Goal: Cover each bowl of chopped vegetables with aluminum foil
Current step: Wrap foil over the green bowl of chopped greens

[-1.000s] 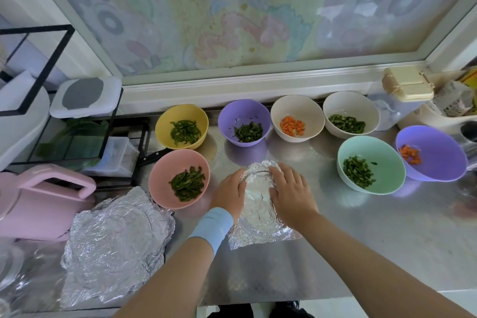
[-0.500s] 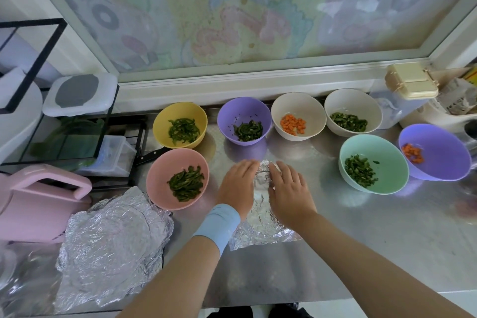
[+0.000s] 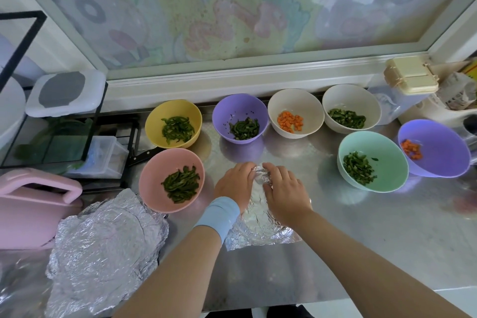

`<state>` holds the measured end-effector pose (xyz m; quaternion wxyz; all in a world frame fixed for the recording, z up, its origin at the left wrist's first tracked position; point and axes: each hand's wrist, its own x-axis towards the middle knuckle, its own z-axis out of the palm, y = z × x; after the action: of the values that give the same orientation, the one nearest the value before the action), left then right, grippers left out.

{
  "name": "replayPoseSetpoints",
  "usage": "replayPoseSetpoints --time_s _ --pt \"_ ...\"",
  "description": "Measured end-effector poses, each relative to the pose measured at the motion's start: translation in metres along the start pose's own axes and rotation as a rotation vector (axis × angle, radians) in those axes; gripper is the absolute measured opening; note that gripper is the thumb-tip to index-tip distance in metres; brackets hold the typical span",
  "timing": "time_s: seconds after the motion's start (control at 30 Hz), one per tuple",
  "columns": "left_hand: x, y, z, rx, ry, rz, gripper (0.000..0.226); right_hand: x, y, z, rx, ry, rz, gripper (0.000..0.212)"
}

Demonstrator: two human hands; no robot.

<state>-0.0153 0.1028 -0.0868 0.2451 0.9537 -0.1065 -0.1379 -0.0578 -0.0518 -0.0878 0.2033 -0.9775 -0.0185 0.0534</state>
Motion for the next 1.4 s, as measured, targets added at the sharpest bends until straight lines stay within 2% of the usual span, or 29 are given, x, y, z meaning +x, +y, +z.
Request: replayPoseSetpoints --time_s 0.17,0.33,0.47,0.6,0.73,0.9,1.07,1.13,1.17,1.2,1.27,1.33,1.4 --pt "0.001 -0.003 -0.011 -0.433 -0.053 -0.245 0.032 -0.002 0.004 -0.005 0.084 0.004 0.012 0.050" --pt "-0.006 -0.011 -0.020 -0.598 -0.057 -0.352 0.025 -0.011 0.008 -0.009 0.130 0.003 0.208 0.052" --pt "-0.007 -0.014 -0.031 -0.541 -0.030 -0.401 0.017 -0.005 0.012 -0.014 0.155 -0.042 0.274 0.060" --pt "-0.006 -0.017 -0.039 -0.413 -0.021 -0.399 0.028 0.001 0.014 -0.019 0.138 -0.095 0.293 0.059" --pt "-0.008 -0.013 -0.040 -0.325 0.015 -0.364 0.029 0.004 0.014 -0.020 0.098 -0.094 0.289 0.060" --pt "-0.015 -0.013 -0.051 -0.379 -0.087 -0.407 0.038 -0.004 0.010 -0.023 -0.087 0.034 0.147 0.060" --pt "-0.022 -0.002 -0.073 -0.441 -0.138 -0.435 0.022 -0.022 -0.001 -0.037 -0.169 0.042 -0.114 0.058" --pt "-0.024 0.005 -0.081 -0.578 -0.122 -0.489 0.022 -0.026 -0.007 -0.050 -0.122 -0.037 -0.205 0.051" --pt "-0.026 0.009 -0.086 -0.725 -0.109 -0.547 0.020 -0.026 -0.009 -0.058 -0.096 -0.102 -0.223 0.046" --pt "-0.030 0.015 -0.092 -0.889 -0.106 -0.613 0.018 -0.026 -0.010 -0.068 -0.068 -0.169 -0.221 0.041" --pt "-0.034 0.018 -0.103 -1.111 -0.085 -0.675 0.029 -0.025 -0.006 -0.087 0.000 -0.263 -0.157 0.038" --pt "-0.037 0.016 -0.114 -1.236 -0.093 -0.667 0.042 -0.024 0.000 -0.106 0.148 -0.319 -0.047 0.058" --pt "-0.039 0.013 -0.125 -1.378 -0.108 -0.705 0.040 -0.024 0.007 -0.121 0.234 -0.337 0.013 0.073"
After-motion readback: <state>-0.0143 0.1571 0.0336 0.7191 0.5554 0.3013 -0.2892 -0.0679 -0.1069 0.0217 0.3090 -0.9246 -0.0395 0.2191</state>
